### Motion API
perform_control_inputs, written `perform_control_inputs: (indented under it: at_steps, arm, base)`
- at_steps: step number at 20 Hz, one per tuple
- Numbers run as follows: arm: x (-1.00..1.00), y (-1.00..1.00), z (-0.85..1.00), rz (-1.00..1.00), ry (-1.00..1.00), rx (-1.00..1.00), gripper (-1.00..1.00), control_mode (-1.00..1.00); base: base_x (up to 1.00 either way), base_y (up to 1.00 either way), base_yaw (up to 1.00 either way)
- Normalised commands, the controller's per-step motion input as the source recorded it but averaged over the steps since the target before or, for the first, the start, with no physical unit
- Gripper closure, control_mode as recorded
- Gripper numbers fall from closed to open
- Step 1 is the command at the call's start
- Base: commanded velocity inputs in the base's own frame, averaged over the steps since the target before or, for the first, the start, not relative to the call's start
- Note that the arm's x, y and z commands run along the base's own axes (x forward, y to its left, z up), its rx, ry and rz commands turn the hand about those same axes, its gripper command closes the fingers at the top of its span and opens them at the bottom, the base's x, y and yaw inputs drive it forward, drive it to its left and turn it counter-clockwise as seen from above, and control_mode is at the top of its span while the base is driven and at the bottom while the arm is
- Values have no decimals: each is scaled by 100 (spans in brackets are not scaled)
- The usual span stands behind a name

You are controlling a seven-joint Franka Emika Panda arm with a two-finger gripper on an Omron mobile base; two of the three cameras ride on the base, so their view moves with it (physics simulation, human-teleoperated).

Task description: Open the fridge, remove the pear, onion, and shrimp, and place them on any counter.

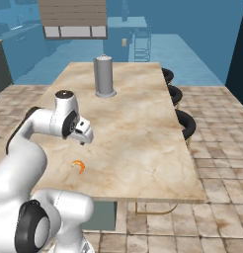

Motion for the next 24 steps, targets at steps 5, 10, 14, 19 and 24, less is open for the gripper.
perform_control_inputs:
  at_steps: [5,10,14,19,24]
  arm:
    - [-57,-3,100,0,0,1,-100,-100]
    - [-66,0,85,0,-5,-3,-100,-100]
    - [-50,-14,56,0,-3,0,-100,-100]
    - [-23,-19,36,0,-1,0,-100,-100]
    - [-33,-15,4,0,-10,0,-100,-100]
  base:
    - [0,0,0]
    - [0,0,0]
    - [0,0,0]
    - [0,0,0]
    - [0,0,0]
